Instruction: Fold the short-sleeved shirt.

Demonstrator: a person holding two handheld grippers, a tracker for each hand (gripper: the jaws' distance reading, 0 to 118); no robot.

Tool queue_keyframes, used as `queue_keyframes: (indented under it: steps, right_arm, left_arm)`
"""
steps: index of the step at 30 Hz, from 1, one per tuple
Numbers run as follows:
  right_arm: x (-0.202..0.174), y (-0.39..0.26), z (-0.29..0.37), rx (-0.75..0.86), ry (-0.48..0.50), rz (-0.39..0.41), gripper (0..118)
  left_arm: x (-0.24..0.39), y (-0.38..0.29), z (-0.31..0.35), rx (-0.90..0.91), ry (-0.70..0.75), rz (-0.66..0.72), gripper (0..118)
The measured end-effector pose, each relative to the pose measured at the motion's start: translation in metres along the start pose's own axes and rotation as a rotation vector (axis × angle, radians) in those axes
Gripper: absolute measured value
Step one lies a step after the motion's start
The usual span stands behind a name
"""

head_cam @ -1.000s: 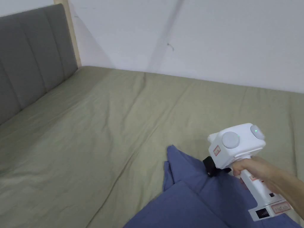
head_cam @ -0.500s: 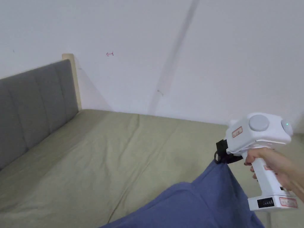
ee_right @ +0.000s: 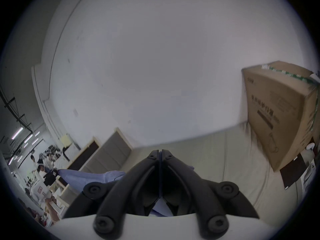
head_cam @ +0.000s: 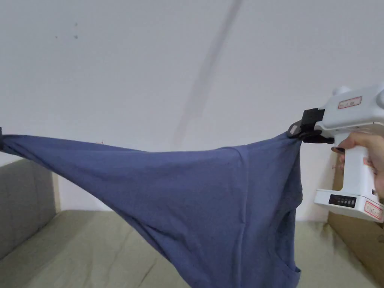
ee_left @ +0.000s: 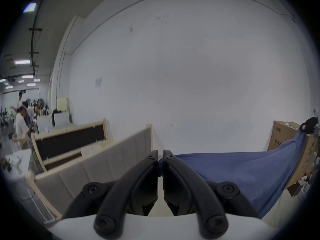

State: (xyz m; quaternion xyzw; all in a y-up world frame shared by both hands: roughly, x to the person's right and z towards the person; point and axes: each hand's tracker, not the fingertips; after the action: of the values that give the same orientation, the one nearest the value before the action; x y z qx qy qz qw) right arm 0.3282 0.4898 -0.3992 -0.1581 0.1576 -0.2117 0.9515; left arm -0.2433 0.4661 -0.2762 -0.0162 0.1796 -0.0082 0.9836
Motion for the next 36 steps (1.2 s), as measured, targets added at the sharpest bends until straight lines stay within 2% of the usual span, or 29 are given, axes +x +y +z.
queue_keyframes:
  steps: [2, 6, 12, 14, 17, 19, 25, 28, 31, 33, 34, 35, 36]
  right_arm:
    - [-0.004, 0.019, 0.022, 0.049, 0.004, -0.001, 0]
    - [-0.001, 0.050, 0.050, 0.136, -0.001, -0.067, 0]
    - [0.010, 0.059, 0.060, 0.150, -0.012, -0.105, 0]
    - [0.013, 0.054, 0.053, 0.134, -0.015, -0.106, 0]
    - [0.015, 0.045, 0.037, 0.106, -0.049, -0.074, 0]
    - [0.026, 0.042, 0.024, 0.081, -0.059, -0.094, 0]
    - [0.044, 0.049, -0.032, 0.042, -0.078, -0.141, 0]
    - [0.043, 0.061, -0.059, 0.041, -0.095, -0.146, 0]
    - [0.043, 0.075, -0.081, 0.057, -0.098, -0.135, 0]
    - [0.042, 0.087, -0.091, 0.088, -0.106, -0.141, 0]
    - [0.031, 0.086, -0.086, 0.142, -0.098, -0.173, 0]
    - [0.029, 0.091, -0.088, 0.165, -0.047, -0.175, 0]
    - [0.027, 0.099, -0.090, 0.139, -0.028, -0.159, 0]
  left_arm:
    - [0.013, 0.034, -0.009, 0.031, -0.019, -0.009, 3]
    - [0.029, 0.071, -0.024, 0.091, -0.021, 0.000, 3]
    - [0.043, 0.062, -0.045, 0.064, -0.042, 0.009, 3]
    - [0.048, 0.053, -0.053, 0.039, -0.046, 0.003, 3]
    - [0.047, 0.040, -0.066, -0.015, -0.117, 0.119, 3]
    - [0.046, 0.032, -0.077, -0.067, -0.135, 0.163, 3]
    - [0.072, 0.012, -0.132, -0.117, -0.092, 0.094, 3]
    - [0.091, 0.015, -0.166, -0.137, -0.083, -0.002, 3]
    - [0.103, 0.024, -0.193, -0.111, -0.052, -0.042, 3]
    - [0.107, 0.032, -0.203, -0.078, -0.047, -0.017, 3]
    - [0.105, 0.037, -0.204, -0.067, -0.062, 0.020, 3]
    - [0.104, 0.041, -0.206, -0.018, -0.084, 0.068, 3]
    - [0.106, 0.046, -0.210, -0.017, -0.060, -0.006, 3]
